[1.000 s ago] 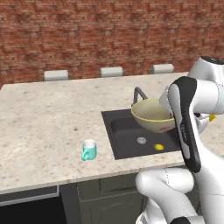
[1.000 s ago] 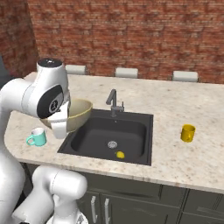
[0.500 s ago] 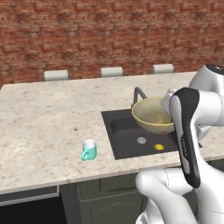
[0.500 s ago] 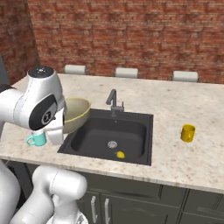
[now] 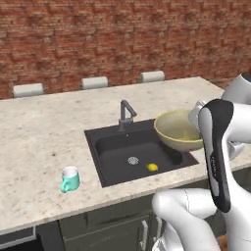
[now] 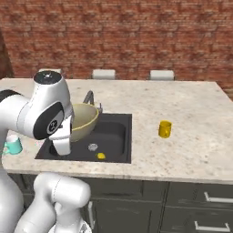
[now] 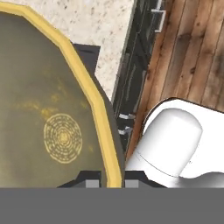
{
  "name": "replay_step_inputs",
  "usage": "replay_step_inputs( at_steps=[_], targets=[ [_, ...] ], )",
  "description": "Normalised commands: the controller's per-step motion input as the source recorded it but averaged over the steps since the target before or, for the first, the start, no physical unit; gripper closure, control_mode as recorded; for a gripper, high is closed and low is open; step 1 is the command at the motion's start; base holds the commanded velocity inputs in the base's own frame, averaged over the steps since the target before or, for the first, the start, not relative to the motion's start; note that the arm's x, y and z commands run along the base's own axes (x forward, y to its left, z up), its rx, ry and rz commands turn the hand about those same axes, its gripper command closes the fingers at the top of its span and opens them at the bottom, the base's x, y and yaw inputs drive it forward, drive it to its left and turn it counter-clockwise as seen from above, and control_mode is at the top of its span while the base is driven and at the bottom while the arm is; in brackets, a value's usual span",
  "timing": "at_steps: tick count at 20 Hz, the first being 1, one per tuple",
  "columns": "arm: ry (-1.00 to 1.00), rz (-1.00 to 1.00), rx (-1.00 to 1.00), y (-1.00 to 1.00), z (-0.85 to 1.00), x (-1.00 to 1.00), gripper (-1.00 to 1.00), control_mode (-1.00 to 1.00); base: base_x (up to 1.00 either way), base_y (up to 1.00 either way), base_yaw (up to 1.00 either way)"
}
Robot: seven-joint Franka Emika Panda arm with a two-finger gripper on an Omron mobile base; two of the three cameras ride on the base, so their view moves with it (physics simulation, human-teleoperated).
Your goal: Clear the mugs and bowl far away from the sink.
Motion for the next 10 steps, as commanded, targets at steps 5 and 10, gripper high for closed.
replay_step_inputs(
  at_steps=[5,10],
  targets=[
    [0.00,0.00,0.00,0.00,0.00,0.00,1.00,1.00,0.00,-0.04,-0.99],
    [0.00,0.00,0.00,0.00,0.00,0.00,1.00,1.00,0.00,0.00,-1.00]
  ],
)
